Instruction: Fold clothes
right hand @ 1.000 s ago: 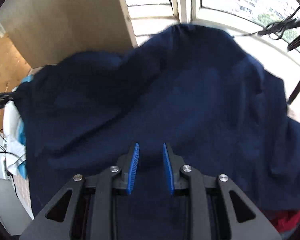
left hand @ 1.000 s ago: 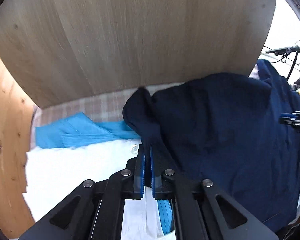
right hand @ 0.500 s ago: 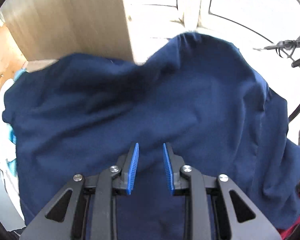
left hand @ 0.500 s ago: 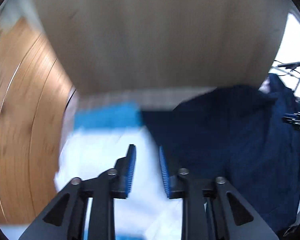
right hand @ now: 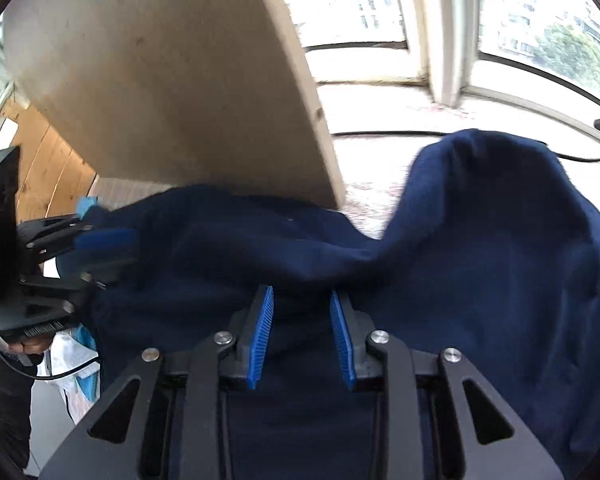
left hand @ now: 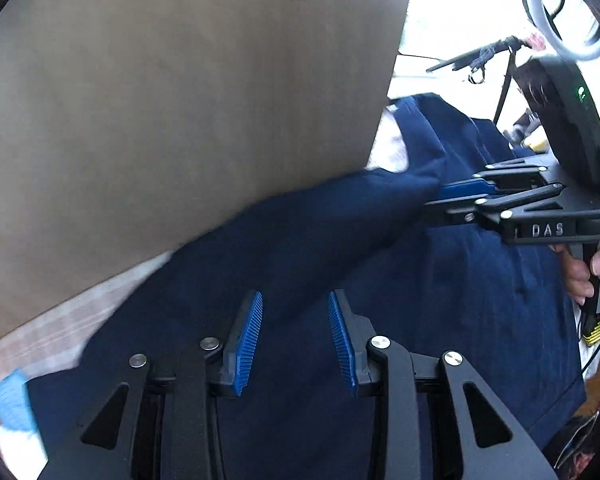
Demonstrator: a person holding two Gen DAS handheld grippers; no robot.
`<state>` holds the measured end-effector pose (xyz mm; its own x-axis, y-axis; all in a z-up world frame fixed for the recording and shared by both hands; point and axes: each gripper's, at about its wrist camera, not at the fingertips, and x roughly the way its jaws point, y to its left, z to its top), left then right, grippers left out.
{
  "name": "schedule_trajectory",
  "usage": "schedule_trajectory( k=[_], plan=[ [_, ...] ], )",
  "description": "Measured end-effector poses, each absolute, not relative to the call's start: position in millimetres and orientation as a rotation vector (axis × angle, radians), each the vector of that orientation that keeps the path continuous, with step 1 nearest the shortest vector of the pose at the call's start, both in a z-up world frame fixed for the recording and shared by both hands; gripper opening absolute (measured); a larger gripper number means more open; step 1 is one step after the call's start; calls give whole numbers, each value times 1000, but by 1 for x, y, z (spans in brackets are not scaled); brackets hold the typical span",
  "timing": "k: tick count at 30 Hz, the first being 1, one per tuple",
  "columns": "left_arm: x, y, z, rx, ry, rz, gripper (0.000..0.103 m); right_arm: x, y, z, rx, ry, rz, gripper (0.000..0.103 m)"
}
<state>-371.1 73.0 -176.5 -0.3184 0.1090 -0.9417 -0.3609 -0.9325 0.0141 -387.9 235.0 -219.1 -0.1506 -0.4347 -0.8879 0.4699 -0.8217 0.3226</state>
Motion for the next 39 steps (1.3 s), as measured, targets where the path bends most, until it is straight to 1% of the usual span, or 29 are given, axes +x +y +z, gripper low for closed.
schedule_trajectory(
  k=[3, 6, 7, 10, 11, 14, 16, 18, 19, 23, 26, 28, 29, 31, 32, 33, 34, 39],
  plan=[
    [-382, 81, -194, -1646, 337, 2309, 32, -389, 223, -224, 1519, 104, -2040, 29],
    [-394, 68, -199, -1658, 331, 2431, 31, -399, 222, -223, 1479, 129, -2144, 29],
    [-397, 63, -199, -1654, 336, 2477, 31, -403, 223, -224, 1479, 117, -2153, 29],
    [-404, 51, -198, -1647, 361, 2585, 26, -405, 225, -222, 1469, 81, -2131, 29],
    [-405, 48, -198, -1650, 377, 2602, 23, -404, 225, -220, 1465, 75, -2122, 29],
    [-401, 45, -191, -1643, 309, 2530, 23, -394, 226, -212, 1448, 84, -2098, 29],
    [-395, 47, -181, -1597, 363, 2520, 29, -386, 227, -206, 1433, 99, -2085, 29],
    [-393, 47, -174, -1559, 388, 2509, 50, -383, 228, -205, 1436, 120, -2079, 29],
    [-394, 47, -172, -1549, 402, 2495, 51, -383, 228, -205, 1441, 124, -2077, 29],
    [-405, 47, -178, -1575, 527, 2520, 52, -384, 230, -209, 1477, 118, -2075, 29],
    [-414, 42, -186, -1618, 478, 2498, 51, -384, 235, -212, 1490, 119, -2074, 29],
    [-416, 42, -191, -1629, 469, 2476, 48, -383, 243, -213, 1493, 136, -2080, 29],
    [-417, 42, -193, -1627, 471, 2472, 43, -383, 243, -214, 1496, 142, -2081, 29],
    [-418, 43, -194, -1612, 456, 2464, 27, -383, 237, -217, 1502, 145, -2080, 29],
    [-418, 43, -193, -1604, 435, 2452, 13, -383, 233, -219, 1505, 145, -2081, 29],
    [-417, 43, -191, -1596, 427, 2457, 6, -388, 229, -220, 1508, 145, -2081, 29],
    [-417, 44, -190, -1588, 420, 2461, 6, -393, 228, -222, 1513, 146, -2082, 29],
    [-416, 41, -168, -1462, 513, 2646, 6, -388, 244, -234, 1523, 176, -2141, 29]
  ],
)
